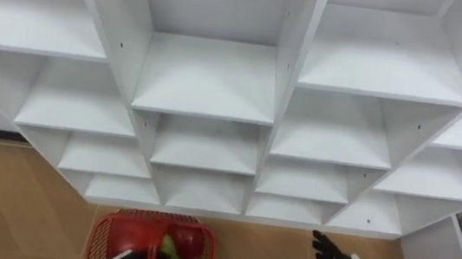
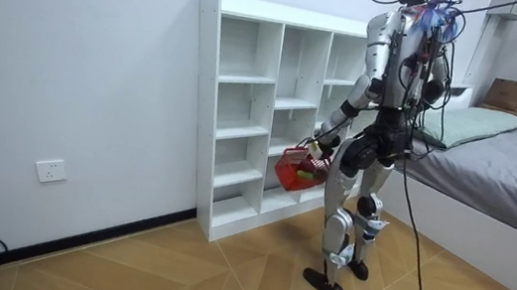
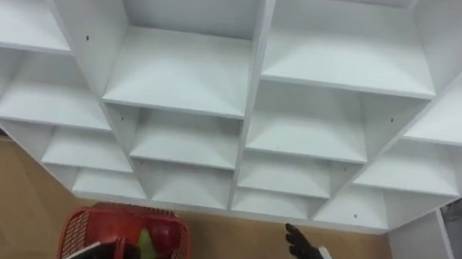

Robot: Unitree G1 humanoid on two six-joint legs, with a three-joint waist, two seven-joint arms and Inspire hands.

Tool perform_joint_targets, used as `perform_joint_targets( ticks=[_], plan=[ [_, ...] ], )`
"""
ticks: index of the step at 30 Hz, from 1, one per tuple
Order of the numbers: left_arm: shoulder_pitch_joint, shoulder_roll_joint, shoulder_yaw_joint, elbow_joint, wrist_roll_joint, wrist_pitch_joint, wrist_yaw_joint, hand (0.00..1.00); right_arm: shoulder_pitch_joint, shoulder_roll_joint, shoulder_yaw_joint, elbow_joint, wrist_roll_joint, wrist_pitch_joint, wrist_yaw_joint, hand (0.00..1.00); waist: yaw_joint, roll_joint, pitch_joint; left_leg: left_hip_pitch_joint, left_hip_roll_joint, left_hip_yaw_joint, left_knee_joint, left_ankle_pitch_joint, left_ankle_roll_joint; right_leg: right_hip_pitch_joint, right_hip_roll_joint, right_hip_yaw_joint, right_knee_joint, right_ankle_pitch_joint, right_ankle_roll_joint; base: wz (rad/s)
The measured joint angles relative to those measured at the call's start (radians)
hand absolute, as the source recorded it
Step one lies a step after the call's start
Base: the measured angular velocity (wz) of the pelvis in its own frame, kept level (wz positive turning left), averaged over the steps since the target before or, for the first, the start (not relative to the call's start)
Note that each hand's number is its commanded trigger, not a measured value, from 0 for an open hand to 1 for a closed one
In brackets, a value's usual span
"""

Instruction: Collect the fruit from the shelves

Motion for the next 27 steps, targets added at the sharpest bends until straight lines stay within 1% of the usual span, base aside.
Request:
perform_joint_targets(
  ticks=[2, 4, 5, 7, 9, 10, 12, 14, 16, 18, 21, 22, 23, 24, 25, 27],
  plan=[
    [0.015, -0.003, 0.019, 0.005, -0.001, -0.004, 0.003, 1.0, 0.01, 0.001, -0.002, 0.0, 0.0, 0.0, -0.014, 0.0, 0.0, 0.002, 0.0003, 0.02, -0.001, 0.002, -0.007, -0.003, -0.001, 0.02, 0.001, 0.002, -0.001, -0.002, 0.003, -0.02],
    [0.018, -0.006, 0.03, 0.049, -0.023, -0.011, 0.006, 1.0, 0.015, 0.002, -0.003, 0.008, -0.002, -0.008, -0.02, 0.0, -0.002, 0.007, 0.0032, 0.047, -0.002, 0.001, -0.022, -0.003, -0.001, 0.048, 0.004, 0.002, -0.018, -0.003, 0.005, 0.0],
    [0.018, -0.007, 0.032, 0.06, -0.035, -0.012, 0.009, 1.0, 0.015, 0.002, -0.003, 0.018, 0.001, -0.012, -0.02, 0.0, -0.002, 0.008, 0.003, 0.055, -0.003, 0.0, -0.027, -0.003, -0.001, 0.054, 0.004, 0.002, -0.022, -0.004, 0.006, 0.05],
    [0.02, -0.016, 0.044, 0.098, -0.113, -0.015, 0.028, 1.0, 0.017, 0.002, -0.003, 0.064, 0.04, -0.016, -0.028, 0.0, 0.002, 0.011, 0.0032, 0.083, -0.003, 0.0, -0.036, -0.005, -0.004, 0.086, 0.007, 0.002, -0.035, -0.008, 0.009, 0.05],
    [0.02, -0.023, 0.057, 0.139, -0.15, -0.021, 0.042, 1.0, 0.015, 0.003, -0.003, 0.101, 0.079, -0.016, -0.042, 0.0, 0.003, 0.012, 0.0034, 0.091, -0.004, 0.001, -0.037, -0.006, -0.005, 0.094, 0.007, 0.002, -0.036, -0.013, 0.011, 0.06],
    [0.021, -0.031, 0.078, 0.166, -0.158, -0.028, 0.055, 1.0, 0.014, 0.006, -0.005, 0.138, 0.107, -0.017, -0.048, 0.0, 0.004, 0.012, 0.0031, 0.095, -0.003, 0.003, -0.037, -0.006, -0.005, 0.102, 0.008, 0.001, -0.042, -0.013, 0.011, 0.06],
    [0.022, -0.036, 0.107, 0.194, -0.157, -0.029, 0.074, 1.0, 0.011, 0.021, -0.031, 0.193, 0.124, -0.014, -0.054, 0.0, 0.004, 0.012, 0.0014, 0.102, -0.002, 0.006, -0.037, -0.007, -0.006, 0.115, 0.011, 0.0, -0.052, -0.013, 0.012, 0.08],
    [0.021, -0.036, 0.112, 0.233, -0.157, -0.029, 0.083, 1.0, 0.009, 0.03, -0.053, 0.249, 0.154, -0.009, -0.049, 0.0, 0.0, 0.014, 0.0023, 0.108, -0.002, 0.003, -0.037, -0.007, -0.006, 0.129, 0.01, -0.007, -0.06, -0.014, 0.012, 0.12],
    [0.019, -0.04, 0.112, 0.29, -0.157, -0.023, 0.095, 1.0, 0.014, 0.048, -0.084, 0.332, 0.208, 0.002, -0.04, 0.0, -0.002, 0.019, 0.0038, 0.126, -0.003, 0.001, -0.037, -0.007, -0.007, 0.153, 0.008, -0.024, -0.074, -0.015, 0.014, 0.18],
    [0.026, -0.046, 0.113, 0.309, -0.157, -0.017, 0.11, 1.0, 0.017, 0.06, -0.103, 0.38, 0.248, 0.014, -0.036, 0.0, 0.0, 0.019, 0.0045, 0.128, -0.003, 0.001, -0.037, -0.008, -0.007, 0.163, 0.01, -0.029, -0.085, -0.017, 0.014, 0.13],
    [0.023, -0.066, 0.152, 0.347, -0.155, 0.0, 0.132, 1.0, 0.012, 0.081, -0.151, 0.458, 0.297, 0.039, -0.028, 0.0, 0.0, 0.02, 0.0043, 0.126, -0.002, 0.001, -0.037, -0.009, -0.008, 0.165, 0.009, -0.037, -0.085, -0.019, 0.014, 0.1],
    [0.021, -0.067, 0.155, 0.366, -0.155, 0.003, 0.135, 1.0, 0.008, 0.089, -0.166, 0.485, 0.314, 0.048, -0.026, 0.0, 0.0, 0.02, 0.0041, 0.125, -0.002, 0.001, -0.037, -0.009, -0.008, 0.167, 0.009, -0.042, -0.085, -0.019, 0.014, 0.1],
    [0.018, -0.067, 0.157, 0.375, -0.155, 0.005, 0.135, 1.0, 0.004, 0.091, -0.17, 0.498, 0.321, 0.052, -0.026, 0.0, 0.0, 0.021, 0.0039, 0.125, -0.002, 0.001, -0.037, -0.009, -0.008, 0.167, 0.008, -0.044, -0.085, -0.019, 0.014, 0.1],
    [0.011, -0.067, 0.162, 0.382, -0.154, 0.012, 0.136, 1.0, 0.0, 0.093, -0.173, 0.511, 0.339, 0.065, -0.026, 0.0, -0.001, 0.022, 0.0031, 0.124, -0.002, 0.001, -0.035, -0.009, -0.008, 0.168, 0.007, -0.048, -0.084, -0.019, 0.014, 0.08],
    [0.011, -0.068, 0.17, 0.387, -0.153, 0.022, 0.136, 1.0, -0.001, 0.095, -0.179, 0.52, 0.351, 0.069, -0.026, 0.0, -0.001, 0.024, 0.0025, 0.124, -0.003, 0.001, -0.035, -0.009, -0.008, 0.17, 0.006, -0.052, -0.084, -0.019, 0.014, 0.08],
    [0.009, -0.071, 0.182, 0.398, -0.154, 0.031, 0.137, 1.0, -0.001, 0.098, -0.179, 0.535, 0.384, 0.071, -0.028, 0.0, -0.001, 0.027, 0.0026, 0.128, -0.004, 0.001, -0.035, -0.009, -0.008, 0.176, 0.005, -0.055, -0.085, -0.02, 0.016, 0.06]
  ],
)
